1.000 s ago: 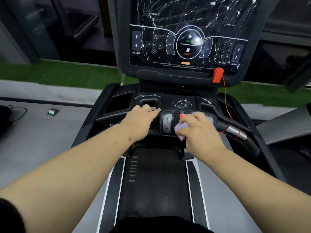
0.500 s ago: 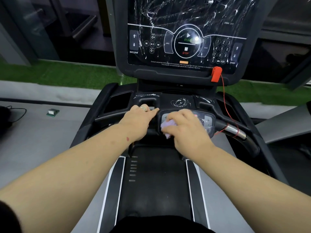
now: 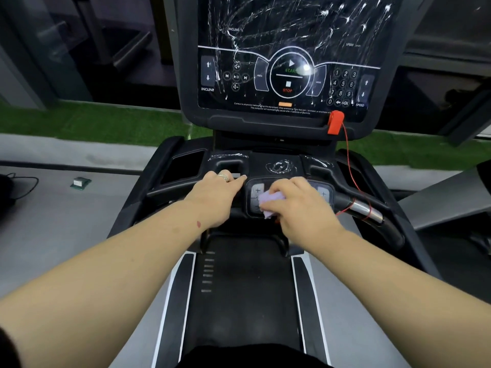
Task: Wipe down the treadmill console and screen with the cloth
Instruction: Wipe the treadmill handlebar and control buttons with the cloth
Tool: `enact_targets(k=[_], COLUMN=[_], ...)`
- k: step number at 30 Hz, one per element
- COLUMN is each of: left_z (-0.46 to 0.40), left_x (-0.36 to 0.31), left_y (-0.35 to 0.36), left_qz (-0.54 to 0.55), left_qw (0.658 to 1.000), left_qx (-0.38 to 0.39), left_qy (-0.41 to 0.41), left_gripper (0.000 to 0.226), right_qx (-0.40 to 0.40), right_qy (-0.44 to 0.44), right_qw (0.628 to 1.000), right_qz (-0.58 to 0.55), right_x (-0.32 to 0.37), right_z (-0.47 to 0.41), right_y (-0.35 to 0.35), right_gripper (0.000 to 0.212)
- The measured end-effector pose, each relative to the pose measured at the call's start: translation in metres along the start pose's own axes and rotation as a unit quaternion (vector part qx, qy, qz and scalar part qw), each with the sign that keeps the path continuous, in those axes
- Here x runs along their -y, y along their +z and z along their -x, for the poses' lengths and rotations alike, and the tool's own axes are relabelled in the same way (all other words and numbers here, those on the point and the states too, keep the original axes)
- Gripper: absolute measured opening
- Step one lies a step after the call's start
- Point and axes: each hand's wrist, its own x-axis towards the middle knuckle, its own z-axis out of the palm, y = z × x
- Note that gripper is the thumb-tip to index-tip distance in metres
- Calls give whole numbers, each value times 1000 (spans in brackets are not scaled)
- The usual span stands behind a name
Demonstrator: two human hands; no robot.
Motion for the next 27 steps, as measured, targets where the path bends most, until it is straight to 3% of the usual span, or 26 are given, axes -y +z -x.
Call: enact_targets(k=[3,5,9,12,15,18,20,22,25,27], left_z=[4,6,8,2,-5,-6,-5,-4,-3,-3], left_x=[-5,-11,-29,-39,-47,-50,-49,-50,-51,-53], left_y=[-3,-4,-7,-8,-6,-5,-5,-6,-8,-9], left_qz=[1,-3,8,-19,-26,-25,-19,-14,-15,-12], left_qw=[1000,1000,1000,998,996,996,997,997,997,998], left_qx=[7,13,-6,-47,-62,-62,-61,-57,-59,-57], left_qy=[-6,-7,8,43,57,53,49,44,37,34], left_gripper=[88,102,130,129,129,129,129,129,129,128], right_qx=[-53,-86,-55,-57,-113,-104,-77,-64,-108,-101], right_qy=[121,182,168,197,284,257,222,244,317,299], right_qw=[991,979,982,967,943,956,962,951,929,942], right_qz=[-14,-18,-61,-148,-134,-98,-137,-180,-160,-115], right_x=[-21,-15,12,-11,-32,-10,-4,-18,-40,-26], right_z=[7,8,4,8,20,23,15,15,30,36], right_y=[-8,-3,4,-10,-15,-1,-6,-17,-23,-15], right_gripper=[46,46,48,45,40,35,30,30,37,38])
